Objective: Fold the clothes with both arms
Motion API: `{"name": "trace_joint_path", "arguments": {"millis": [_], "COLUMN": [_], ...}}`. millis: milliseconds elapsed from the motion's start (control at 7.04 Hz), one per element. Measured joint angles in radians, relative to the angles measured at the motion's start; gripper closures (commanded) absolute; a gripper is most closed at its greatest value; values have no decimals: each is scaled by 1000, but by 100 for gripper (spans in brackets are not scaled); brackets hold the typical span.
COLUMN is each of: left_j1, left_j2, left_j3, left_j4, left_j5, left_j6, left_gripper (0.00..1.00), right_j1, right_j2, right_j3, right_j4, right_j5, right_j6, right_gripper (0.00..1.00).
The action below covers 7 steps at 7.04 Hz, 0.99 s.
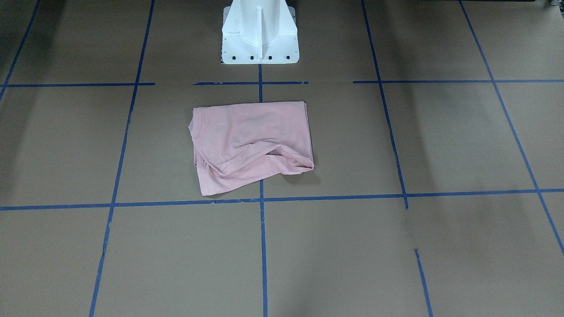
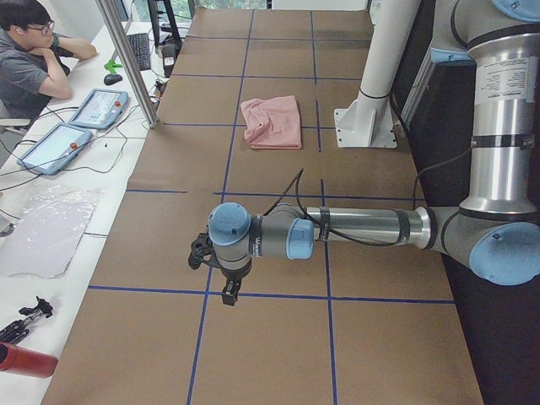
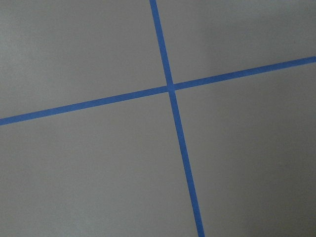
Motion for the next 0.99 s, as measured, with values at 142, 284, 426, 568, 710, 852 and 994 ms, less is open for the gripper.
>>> {"name": "trace_joint_path", "arguments": {"millis": [142, 284, 426, 568, 710, 852, 994], "left_j1": [1, 1, 1, 1, 1, 0, 0], "left_j2": [0, -1, -1, -2, -2, -2, -2], "left_j3": [-2, -3, -5, -5, -6, -7, -7], "left_j4": [0, 0, 0, 0, 0, 0, 0], "left_j5": [40, 76, 96, 103, 106, 107, 107], "left_j6": [0, -1, -1, -1, -1, -1, -2], "left_gripper": [0, 0, 0, 0, 0, 0, 0], "right_j1": [0, 0, 0, 0, 0, 0, 0], "right_j2": [1, 2, 3, 3, 3, 1, 0], "right_j3": [-1, -1, -1, -1, -1, -1, -1], "right_j4": [0, 1, 1, 1, 1, 1, 1], "right_j5": [-1, -1, 0, 0, 0, 0, 0], "right_j6": [3, 4, 4, 3, 2, 2, 2], "right_gripper": [0, 0, 0, 0, 0, 0, 0]}}
